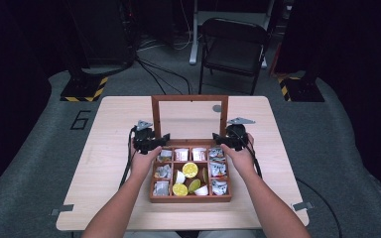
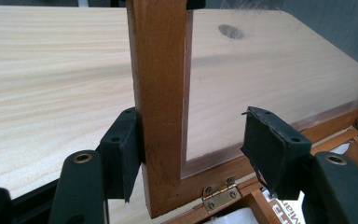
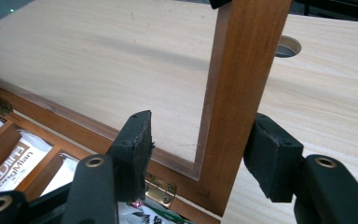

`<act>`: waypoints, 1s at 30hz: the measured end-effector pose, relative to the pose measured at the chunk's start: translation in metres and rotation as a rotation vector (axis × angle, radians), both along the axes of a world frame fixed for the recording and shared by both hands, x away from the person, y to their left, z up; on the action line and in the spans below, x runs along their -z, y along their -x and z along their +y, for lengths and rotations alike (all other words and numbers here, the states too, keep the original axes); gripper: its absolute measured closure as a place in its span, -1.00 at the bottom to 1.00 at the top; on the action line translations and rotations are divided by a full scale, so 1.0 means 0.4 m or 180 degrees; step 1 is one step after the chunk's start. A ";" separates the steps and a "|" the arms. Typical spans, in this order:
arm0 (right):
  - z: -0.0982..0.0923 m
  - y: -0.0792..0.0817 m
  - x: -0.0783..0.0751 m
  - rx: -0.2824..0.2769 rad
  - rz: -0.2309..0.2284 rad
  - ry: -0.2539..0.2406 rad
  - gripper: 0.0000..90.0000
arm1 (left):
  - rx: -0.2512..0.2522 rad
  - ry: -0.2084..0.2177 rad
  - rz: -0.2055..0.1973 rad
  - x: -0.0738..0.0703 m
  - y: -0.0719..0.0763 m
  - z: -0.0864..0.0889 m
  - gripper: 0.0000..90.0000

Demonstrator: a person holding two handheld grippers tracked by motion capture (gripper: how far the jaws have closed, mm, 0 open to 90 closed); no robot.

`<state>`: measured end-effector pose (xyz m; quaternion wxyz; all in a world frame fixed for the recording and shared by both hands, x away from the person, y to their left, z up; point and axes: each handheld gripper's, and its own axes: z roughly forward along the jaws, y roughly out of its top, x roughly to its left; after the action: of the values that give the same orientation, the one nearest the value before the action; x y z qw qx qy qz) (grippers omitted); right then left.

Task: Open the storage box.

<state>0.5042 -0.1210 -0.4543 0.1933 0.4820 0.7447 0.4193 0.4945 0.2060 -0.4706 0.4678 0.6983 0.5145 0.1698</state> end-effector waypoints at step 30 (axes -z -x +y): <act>0.000 -0.050 0.017 0.0096 0.0294 -0.0113 -0.04 | -0.0041 0.0129 0.0189 0.024 -0.044 0.001 -0.15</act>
<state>0.5242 -0.1209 -0.4610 0.1564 0.5154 0.7378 0.4068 0.5121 0.2065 -0.4801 0.4653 0.6901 0.5360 0.1415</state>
